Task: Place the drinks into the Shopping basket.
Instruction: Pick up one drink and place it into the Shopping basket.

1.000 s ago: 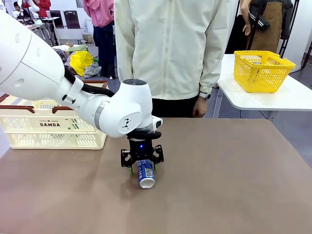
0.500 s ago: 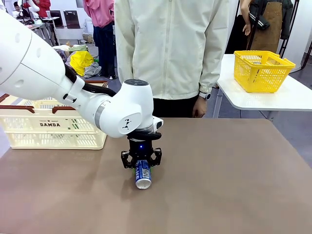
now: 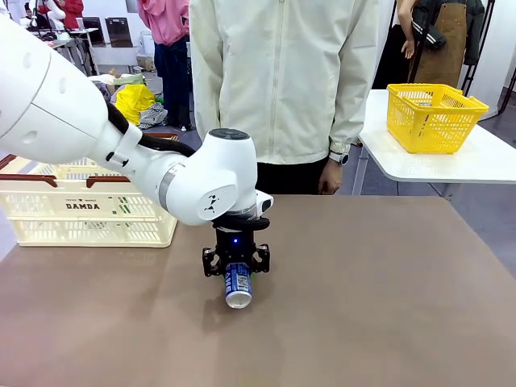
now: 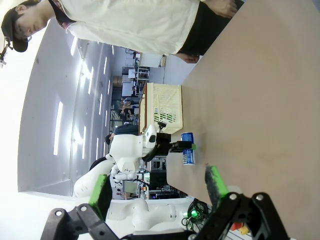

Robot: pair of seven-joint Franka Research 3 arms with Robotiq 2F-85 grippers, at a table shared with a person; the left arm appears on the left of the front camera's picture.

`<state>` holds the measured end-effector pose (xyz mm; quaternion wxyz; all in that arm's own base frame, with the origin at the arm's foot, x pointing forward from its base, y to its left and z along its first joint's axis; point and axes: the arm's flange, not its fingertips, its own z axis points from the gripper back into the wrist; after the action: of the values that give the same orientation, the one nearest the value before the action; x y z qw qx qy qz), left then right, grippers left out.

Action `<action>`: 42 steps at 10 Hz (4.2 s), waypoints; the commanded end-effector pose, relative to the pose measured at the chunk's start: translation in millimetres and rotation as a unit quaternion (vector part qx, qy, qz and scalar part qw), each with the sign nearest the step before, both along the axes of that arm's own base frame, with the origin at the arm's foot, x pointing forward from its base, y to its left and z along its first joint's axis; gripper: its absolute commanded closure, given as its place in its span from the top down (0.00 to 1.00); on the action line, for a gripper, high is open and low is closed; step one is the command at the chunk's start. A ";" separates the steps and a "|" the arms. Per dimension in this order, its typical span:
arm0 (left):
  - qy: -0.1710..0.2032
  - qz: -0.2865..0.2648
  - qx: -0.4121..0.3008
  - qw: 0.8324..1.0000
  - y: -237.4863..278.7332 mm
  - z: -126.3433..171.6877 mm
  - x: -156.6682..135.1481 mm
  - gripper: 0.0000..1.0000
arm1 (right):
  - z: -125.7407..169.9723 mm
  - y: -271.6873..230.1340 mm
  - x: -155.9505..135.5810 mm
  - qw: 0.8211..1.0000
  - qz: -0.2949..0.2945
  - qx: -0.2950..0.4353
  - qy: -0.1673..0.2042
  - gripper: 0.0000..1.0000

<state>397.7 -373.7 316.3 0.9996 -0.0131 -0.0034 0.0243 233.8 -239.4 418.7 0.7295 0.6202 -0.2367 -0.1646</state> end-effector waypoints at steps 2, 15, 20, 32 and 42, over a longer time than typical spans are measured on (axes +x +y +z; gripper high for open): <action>0.007 0.001 0.014 1.000 -21.5 67.5 -21.0 0.00 | 0.4 -0.8 -1.2 1.000 0.006 -0.004 -0.010 1.00; -0.023 -0.033 0.030 0.999 -18.3 198.9 -44.0 0.00 | 0.4 -0.8 -1.2 1.000 0.006 -0.004 -0.010 1.00; -0.053 -0.056 -0.077 0.994 202.0 316.9 67.7 0.00 | 0.4 -0.8 -1.2 1.000 0.006 -0.004 -0.010 1.00; -0.073 -0.061 -0.100 0.990 293.0 243.0 183.2 0.00 | 0.4 -0.8 -1.2 1.000 0.006 -0.004 -0.010 1.00; 0.004 -0.070 -0.059 0.996 293.8 122.3 233.0 0.00 | 0.4 -0.8 -1.2 1.000 0.006 -0.004 -0.010 1.00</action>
<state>629.5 -82.0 433.8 0.9969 -0.0613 -0.0042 -0.0497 233.4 -239.7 418.6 0.7293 0.6201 -0.2372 -0.1652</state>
